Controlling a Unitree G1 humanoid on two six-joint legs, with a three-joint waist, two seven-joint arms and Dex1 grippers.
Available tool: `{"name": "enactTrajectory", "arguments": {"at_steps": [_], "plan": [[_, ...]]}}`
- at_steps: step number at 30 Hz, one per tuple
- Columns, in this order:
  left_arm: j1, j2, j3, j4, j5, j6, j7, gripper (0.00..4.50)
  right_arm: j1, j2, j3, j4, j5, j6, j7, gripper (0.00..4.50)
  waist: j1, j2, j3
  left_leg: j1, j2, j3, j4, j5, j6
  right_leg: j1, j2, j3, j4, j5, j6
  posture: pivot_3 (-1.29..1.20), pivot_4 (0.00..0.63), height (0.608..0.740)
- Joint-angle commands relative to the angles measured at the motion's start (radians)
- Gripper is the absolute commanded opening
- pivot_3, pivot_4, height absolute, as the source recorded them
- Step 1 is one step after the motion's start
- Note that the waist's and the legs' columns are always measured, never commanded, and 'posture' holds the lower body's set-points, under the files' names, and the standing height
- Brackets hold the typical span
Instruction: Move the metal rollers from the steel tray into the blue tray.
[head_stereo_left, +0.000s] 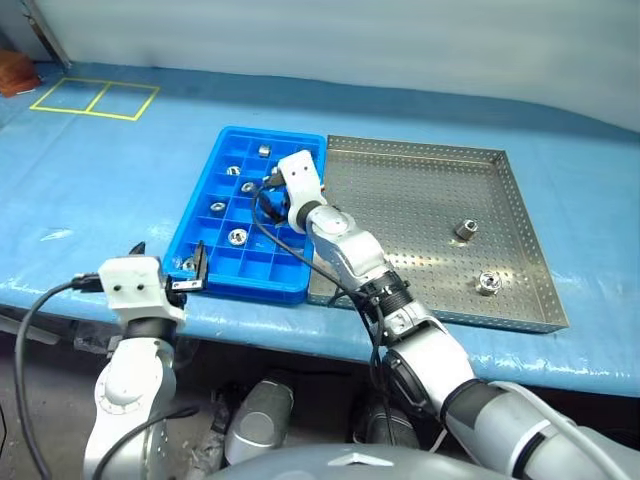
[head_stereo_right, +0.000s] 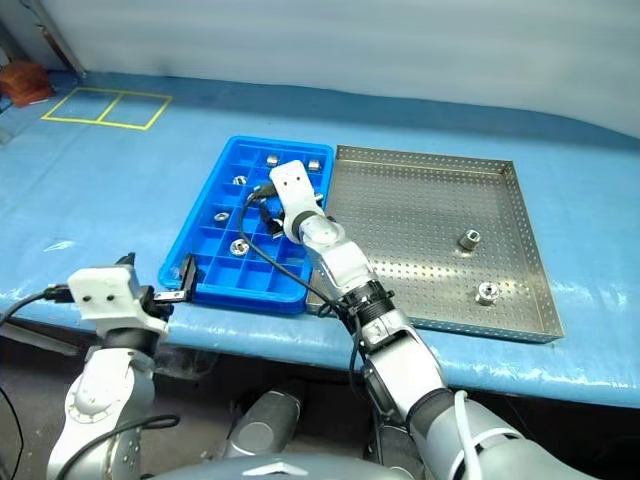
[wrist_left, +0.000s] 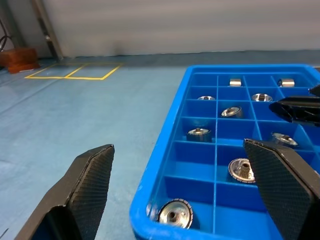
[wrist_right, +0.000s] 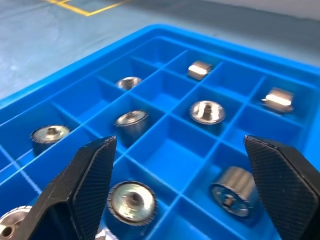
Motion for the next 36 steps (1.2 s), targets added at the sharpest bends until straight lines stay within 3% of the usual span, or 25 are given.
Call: {"name": "enactTrajectory", "arguments": {"at_steps": [1, 8, 16, 26, 36], "plan": [[-0.038, 0.015, -0.016, 0.025, -0.011, -0.002, -0.019, 4.50, 0.083, 0.047, -0.065, -0.132, 0.000, 0.027, -0.096, 4.33, -0.018, 0.000, 0.000, 0.000, 0.000, 0.000, 0.000, 0.000, 0.000, 0.000, 0.000, 0.000, 0.000, 0.000, 0.000, 0.24, 0.150, 0.740], [-0.115, 0.037, -0.049, 0.096, -0.025, 0.000, -0.051, 4.50, 0.148, 0.019, -0.195, -0.244, -0.048, 0.077, -0.306, 4.33, -0.131, 0.000, 0.000, 0.002, 0.001, 0.003, 0.001, 0.000, 0.000, 0.001, 0.001, 0.003, 0.000, 0.001, -0.002, 0.15, 0.150, 0.740], [-0.154, 0.047, -0.067, 0.127, -0.028, 0.004, -0.070, 4.50, 0.042, -0.018, -0.321, -0.042, -0.100, -0.028, -0.489, 4.33, -0.250, 0.001, 0.000, 0.004, 0.002, 0.004, 0.001, 0.000, 0.001, 0.002, 0.001, 0.005, 0.001, 0.003, -0.001, 0.12, 0.150, 0.740], [-0.126, 0.034, -0.079, 0.103, -0.025, -0.001, -0.058, 4.50, -0.117, -0.057, -0.453, 0.313, -0.044, -0.187, -0.566, 4.33, -0.257, 0.001, 0.000, 0.005, 0.002, 0.007, 0.002, 0.001, 0.003, 0.003, 0.002, 0.007, 0.001, 0.006, -0.001, 0.18, 0.150, 0.740], [-0.101, 0.029, -0.070, 0.085, -0.023, -0.002, -0.038, 4.50, -0.129, -0.053, -0.457, 0.418, -0.028, -0.219, -0.554, 4.33, -0.254, 0.001, 0.000, 0.005, 0.002, 0.007, 0.002, 0.001, 0.003, 0.003, 0.002, 0.008, 0.001, 0.006, -0.001, 0.22, 0.150, 0.740]]}}
